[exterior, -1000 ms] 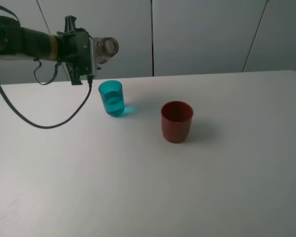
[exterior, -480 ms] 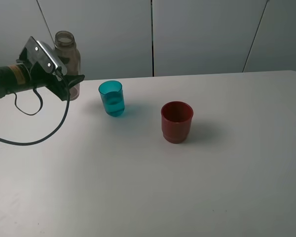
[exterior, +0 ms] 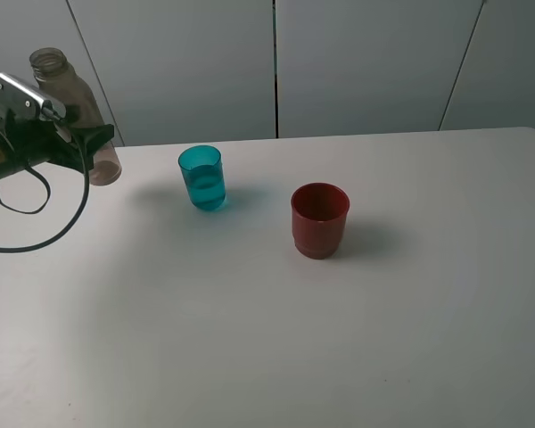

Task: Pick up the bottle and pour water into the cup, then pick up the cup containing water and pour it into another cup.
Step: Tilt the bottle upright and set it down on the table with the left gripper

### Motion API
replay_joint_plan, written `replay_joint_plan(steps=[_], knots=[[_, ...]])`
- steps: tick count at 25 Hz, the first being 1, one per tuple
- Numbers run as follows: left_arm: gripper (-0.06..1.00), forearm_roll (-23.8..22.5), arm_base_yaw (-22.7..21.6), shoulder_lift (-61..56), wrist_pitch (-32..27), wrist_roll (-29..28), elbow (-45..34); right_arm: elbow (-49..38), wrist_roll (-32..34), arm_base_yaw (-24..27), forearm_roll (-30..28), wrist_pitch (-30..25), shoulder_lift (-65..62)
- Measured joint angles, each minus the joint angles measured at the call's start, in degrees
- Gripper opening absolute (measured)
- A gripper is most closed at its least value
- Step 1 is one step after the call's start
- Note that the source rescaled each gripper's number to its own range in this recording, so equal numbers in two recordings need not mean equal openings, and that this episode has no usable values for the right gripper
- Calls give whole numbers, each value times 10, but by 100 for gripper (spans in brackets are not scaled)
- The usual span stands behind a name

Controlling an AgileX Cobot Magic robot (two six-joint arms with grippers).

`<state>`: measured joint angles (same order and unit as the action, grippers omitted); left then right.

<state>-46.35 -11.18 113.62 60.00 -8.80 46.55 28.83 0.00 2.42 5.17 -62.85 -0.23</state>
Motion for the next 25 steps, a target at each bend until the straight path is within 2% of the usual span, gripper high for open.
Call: replay_joint_plan(steps=[11, 25], knots=[[3, -1, -11, 77, 67, -8, 0, 0, 0, 0, 0, 0, 0], [3, -21, -59, 94, 86, -26, 0, 0, 0, 0, 0, 0, 0]])
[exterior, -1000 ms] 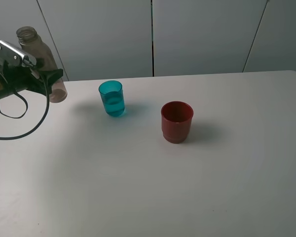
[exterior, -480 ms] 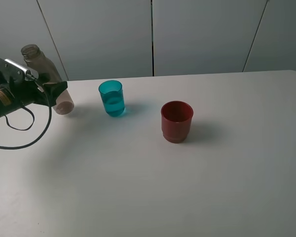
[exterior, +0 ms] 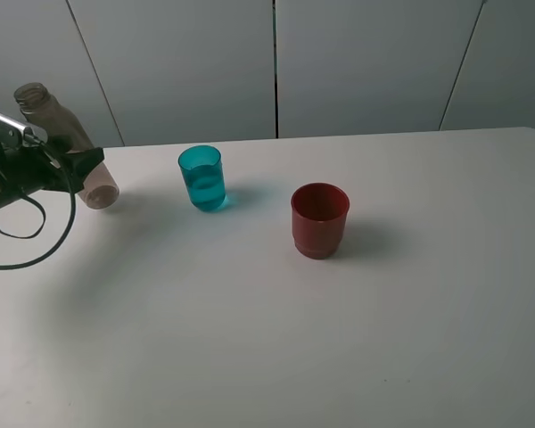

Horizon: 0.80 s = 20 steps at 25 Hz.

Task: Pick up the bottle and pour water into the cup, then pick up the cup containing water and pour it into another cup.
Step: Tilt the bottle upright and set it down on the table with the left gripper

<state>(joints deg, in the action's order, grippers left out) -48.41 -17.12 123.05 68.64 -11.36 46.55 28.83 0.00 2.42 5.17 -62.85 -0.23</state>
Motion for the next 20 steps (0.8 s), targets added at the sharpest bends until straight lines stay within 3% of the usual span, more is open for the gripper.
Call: replay_joint_plan(steps=[19, 20], knots=[[3, 1, -3, 29, 17, -1, 0, 0, 0, 0, 0, 0, 0], [18, 1, -3, 29, 17, -1, 0, 0, 0, 0, 0, 0, 0]])
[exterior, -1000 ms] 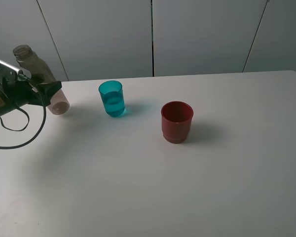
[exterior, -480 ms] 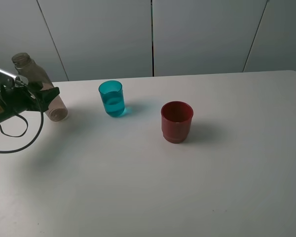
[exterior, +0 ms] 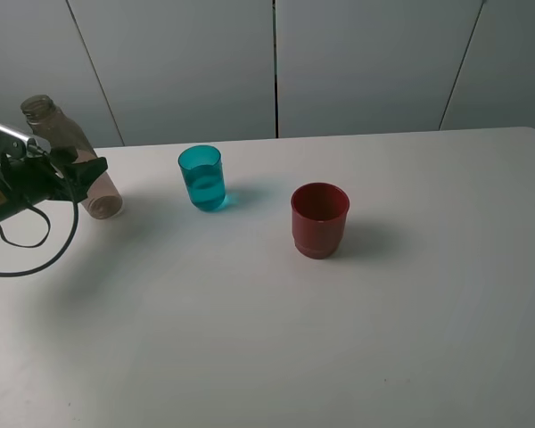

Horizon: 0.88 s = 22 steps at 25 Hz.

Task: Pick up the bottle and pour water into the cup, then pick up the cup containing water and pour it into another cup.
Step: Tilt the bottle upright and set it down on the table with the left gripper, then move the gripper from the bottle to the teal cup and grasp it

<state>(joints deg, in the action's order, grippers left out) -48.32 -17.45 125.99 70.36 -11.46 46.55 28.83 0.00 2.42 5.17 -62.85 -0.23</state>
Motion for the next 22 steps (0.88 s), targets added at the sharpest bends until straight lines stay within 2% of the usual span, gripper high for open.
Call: replay_joint_plan(steps=[1, 2, 3, 7, 22], knots=[[55, 0, 0, 0, -1, 0, 0, 0, 0, 0, 0, 0, 0], [79, -1, -1, 0, -5, -2, 0, 0, 0, 0, 0, 0, 0], [87, -3, -1, -1, -9, -4, 0, 0, 0, 0, 0, 0, 0], [92, -6, -1, -21, -11, -8, 0, 0, 0, 0, 0, 0, 0], [95, -15, -1, -143, -11, -33, -1, 0, 0, 0, 0, 0, 0]])
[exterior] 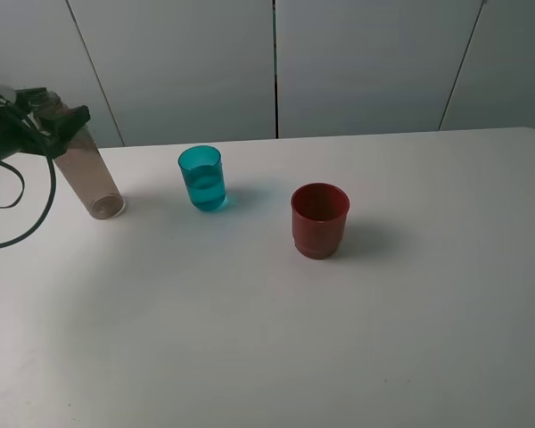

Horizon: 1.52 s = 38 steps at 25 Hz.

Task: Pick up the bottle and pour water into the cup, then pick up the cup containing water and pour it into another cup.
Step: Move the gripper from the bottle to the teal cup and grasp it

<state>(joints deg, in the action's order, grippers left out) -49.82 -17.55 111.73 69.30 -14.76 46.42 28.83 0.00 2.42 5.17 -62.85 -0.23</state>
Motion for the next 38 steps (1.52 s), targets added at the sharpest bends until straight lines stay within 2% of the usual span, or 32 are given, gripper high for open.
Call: replay_joint_plan(steps=[2, 8, 13, 18, 22, 29, 38], knots=[[95, 0, 0, -35, -5, -21, 0, 0, 0, 0, 0, 0, 0], [95, 0, 8, -153, -51, -131, 0, 0, -3, 0, 0, 0, 0], [95, 7, 46, -245, -133, -175, 0, 0, -3, 0, 0, 0, 0], [95, 47, 110, -299, -243, -180, 0, 0, -3, 0, 0, 0, 0], [95, 83, 184, -327, -292, -177, 0, 0, 0, 0, 0, 0, 0], [95, 64, 304, -335, -365, -177, 0, 0, 0, 0, 0, 0, 0], [95, 64, 411, -327, -435, -178, 0, 0, -3, 0, 0, 0, 0]])
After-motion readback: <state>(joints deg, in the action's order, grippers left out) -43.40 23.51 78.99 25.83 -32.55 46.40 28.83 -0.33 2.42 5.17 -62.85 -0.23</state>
